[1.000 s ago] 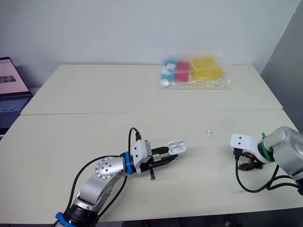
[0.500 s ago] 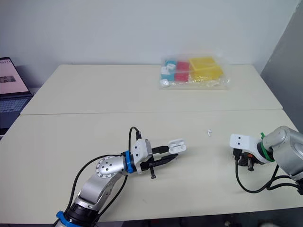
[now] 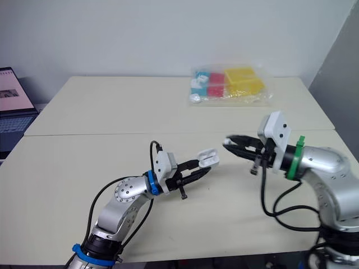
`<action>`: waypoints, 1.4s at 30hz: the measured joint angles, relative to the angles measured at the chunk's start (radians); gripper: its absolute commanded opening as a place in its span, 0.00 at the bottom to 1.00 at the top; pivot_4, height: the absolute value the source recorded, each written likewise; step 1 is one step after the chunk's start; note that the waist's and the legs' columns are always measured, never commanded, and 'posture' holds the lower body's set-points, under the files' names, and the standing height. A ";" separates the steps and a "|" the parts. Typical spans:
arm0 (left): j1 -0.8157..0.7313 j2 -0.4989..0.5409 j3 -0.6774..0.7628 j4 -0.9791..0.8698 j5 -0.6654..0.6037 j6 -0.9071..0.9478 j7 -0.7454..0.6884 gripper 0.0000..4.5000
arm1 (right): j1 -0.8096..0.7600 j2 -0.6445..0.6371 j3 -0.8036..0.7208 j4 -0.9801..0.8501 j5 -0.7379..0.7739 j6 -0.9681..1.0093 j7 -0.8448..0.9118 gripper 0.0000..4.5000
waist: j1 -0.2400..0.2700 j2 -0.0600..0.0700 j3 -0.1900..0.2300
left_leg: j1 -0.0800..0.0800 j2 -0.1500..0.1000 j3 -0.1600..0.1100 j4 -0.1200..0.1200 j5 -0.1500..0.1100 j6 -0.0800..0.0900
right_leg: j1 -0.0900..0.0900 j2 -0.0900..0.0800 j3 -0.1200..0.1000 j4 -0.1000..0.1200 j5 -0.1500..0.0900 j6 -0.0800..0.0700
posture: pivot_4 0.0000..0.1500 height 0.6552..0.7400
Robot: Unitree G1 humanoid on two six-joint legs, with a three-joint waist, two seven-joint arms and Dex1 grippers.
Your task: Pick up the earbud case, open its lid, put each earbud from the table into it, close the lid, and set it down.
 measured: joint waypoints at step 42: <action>-0.093 0.024 0.075 0.003 -0.125 0.153 -0.035 0.17 | 0.217 0.115 0.257 0.138 -0.210 -0.482 -0.240 0.09 | 0.000 0.000 0.000 | 0.000 0.000 0.000 0.000 0.000 0.000 | 0.000 0.000 0.000 -0.001 0.000 0.000 | 1.00 1.00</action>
